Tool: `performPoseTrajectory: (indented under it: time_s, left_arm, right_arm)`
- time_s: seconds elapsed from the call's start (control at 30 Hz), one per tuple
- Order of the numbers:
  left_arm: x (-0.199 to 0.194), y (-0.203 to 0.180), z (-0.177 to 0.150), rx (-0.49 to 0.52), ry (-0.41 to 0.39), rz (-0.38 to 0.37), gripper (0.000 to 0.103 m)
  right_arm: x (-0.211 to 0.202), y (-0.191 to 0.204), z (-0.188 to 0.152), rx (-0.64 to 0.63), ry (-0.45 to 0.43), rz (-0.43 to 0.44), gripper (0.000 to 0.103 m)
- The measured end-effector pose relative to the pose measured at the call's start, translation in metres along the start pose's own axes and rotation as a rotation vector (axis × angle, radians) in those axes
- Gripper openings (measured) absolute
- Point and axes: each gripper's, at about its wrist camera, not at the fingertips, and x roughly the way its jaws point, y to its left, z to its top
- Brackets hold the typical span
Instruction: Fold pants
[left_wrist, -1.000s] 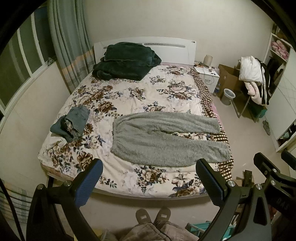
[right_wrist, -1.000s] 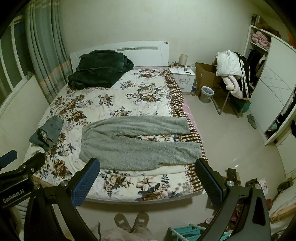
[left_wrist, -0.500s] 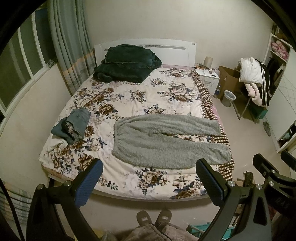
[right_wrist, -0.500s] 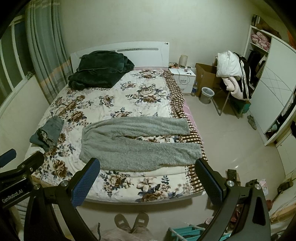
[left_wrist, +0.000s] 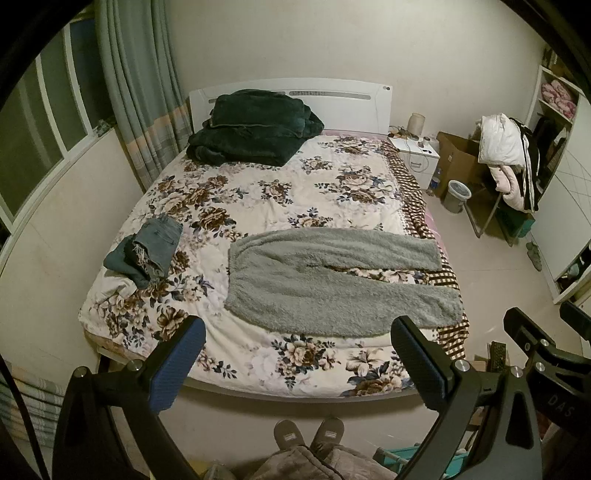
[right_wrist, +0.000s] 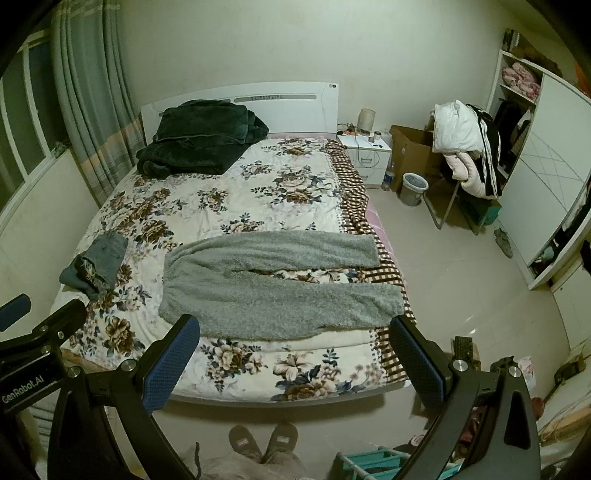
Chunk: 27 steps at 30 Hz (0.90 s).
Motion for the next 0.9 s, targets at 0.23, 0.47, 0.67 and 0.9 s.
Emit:
performPoseTrajectory:
  time_s: [0.23,0.47,0.67,0.9]
  left_arm:
    - [0.0006,0.0006,-0.0003,0.001,0.002,-0.002,0.103]
    - [0.0002,-0.0017,-0.0015,0.003,-0.002,-0.001,0.103]
    - [-0.0003,-0.001,-0.0001,0.001,-0.005,0.002,0.103]
    - [-0.0022,0.0003,0.0054,0.0,-0.009,0.004,0.103]
  right_arm:
    - [0.0001,0.0003,-0.0007,-0.001,0.001,-0.001,0.103]
    - [0.0003,-0.0002,-0.0007,0.0,0.0,0.0,0.103]
    - [0.0003,-0.0006,-0.001,0.0,0.0,0.0,0.103]
    - [0.0,-0.0004,-0.0004,0.0,0.001,0.002,0.103]
